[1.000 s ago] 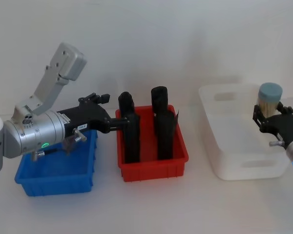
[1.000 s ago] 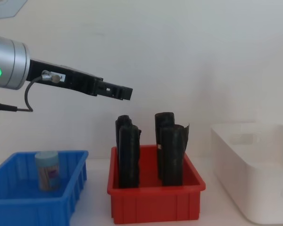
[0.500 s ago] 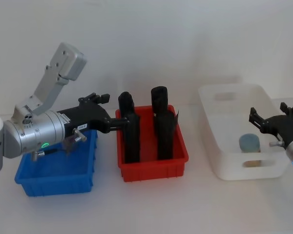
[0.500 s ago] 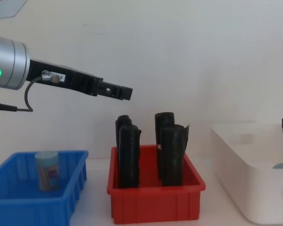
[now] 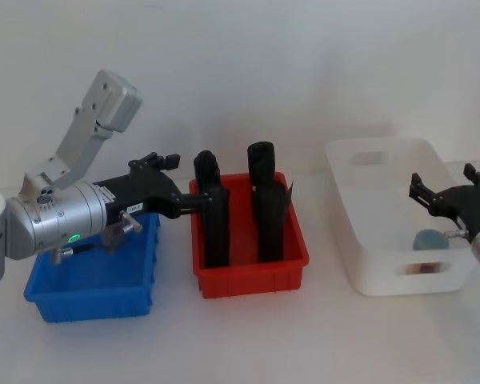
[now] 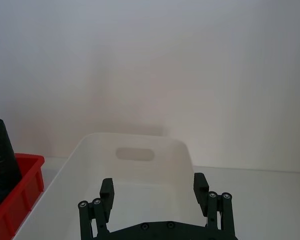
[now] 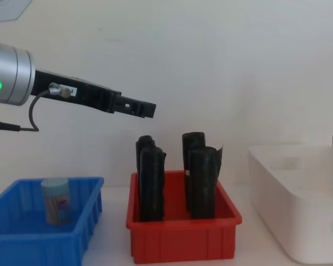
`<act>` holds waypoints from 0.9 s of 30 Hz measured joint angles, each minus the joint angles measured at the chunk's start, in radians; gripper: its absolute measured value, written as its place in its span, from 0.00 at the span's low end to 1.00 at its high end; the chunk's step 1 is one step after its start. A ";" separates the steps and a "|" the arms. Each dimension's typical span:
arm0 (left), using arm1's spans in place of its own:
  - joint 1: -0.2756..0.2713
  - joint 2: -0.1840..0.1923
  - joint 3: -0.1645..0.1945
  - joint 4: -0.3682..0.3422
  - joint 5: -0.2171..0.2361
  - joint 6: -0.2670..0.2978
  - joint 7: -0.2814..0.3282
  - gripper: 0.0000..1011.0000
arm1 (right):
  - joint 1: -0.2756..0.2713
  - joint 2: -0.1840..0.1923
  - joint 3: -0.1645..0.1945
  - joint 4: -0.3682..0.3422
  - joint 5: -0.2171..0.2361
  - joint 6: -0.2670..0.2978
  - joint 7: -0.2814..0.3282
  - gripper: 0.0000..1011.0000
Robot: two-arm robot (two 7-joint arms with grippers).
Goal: Pick the cotton swabs from the blue box and place them into the white box.
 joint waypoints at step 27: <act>0.040 -0.006 0.023 -0.010 0.004 -0.061 0.084 0.99 | -0.068 0.014 -0.010 -0.093 0.006 -0.007 0.004 0.99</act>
